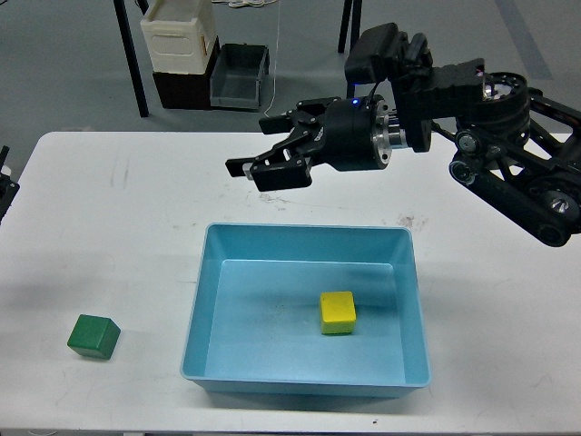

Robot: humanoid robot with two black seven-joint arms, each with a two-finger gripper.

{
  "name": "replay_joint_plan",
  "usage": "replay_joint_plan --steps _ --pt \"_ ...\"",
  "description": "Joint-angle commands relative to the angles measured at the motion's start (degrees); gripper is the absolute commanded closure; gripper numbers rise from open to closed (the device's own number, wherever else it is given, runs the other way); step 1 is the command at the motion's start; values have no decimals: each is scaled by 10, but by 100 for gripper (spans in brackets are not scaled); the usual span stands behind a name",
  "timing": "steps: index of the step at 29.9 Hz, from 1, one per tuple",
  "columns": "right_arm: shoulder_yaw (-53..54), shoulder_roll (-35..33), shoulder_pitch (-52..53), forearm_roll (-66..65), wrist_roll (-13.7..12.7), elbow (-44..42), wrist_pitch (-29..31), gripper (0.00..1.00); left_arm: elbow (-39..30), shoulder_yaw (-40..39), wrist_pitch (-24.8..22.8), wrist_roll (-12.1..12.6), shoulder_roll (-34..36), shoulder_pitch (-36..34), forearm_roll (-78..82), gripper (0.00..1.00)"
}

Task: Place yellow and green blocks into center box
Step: 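Raise and withdraw the right gripper away from the box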

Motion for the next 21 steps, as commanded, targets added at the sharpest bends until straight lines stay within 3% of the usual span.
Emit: replay_joint_plan --steps 1,5,9,12,21 --pt "120 27 -71 17 -47 6 -7 2 3 -28 1 0 2 -25 102 1" --pt "176 28 -137 126 -51 38 -75 2 19 -41 9 -19 3 -66 188 2" --pt "194 16 -212 186 -50 90 -159 2 19 -41 67 -68 24 -94 304 2" --pt "235 12 -286 230 -50 136 -170 2 18 -43 109 -119 35 -99 373 2" --pt "358 58 -481 310 -49 216 -174 2 13 -34 95 -125 101 -116 453 1"
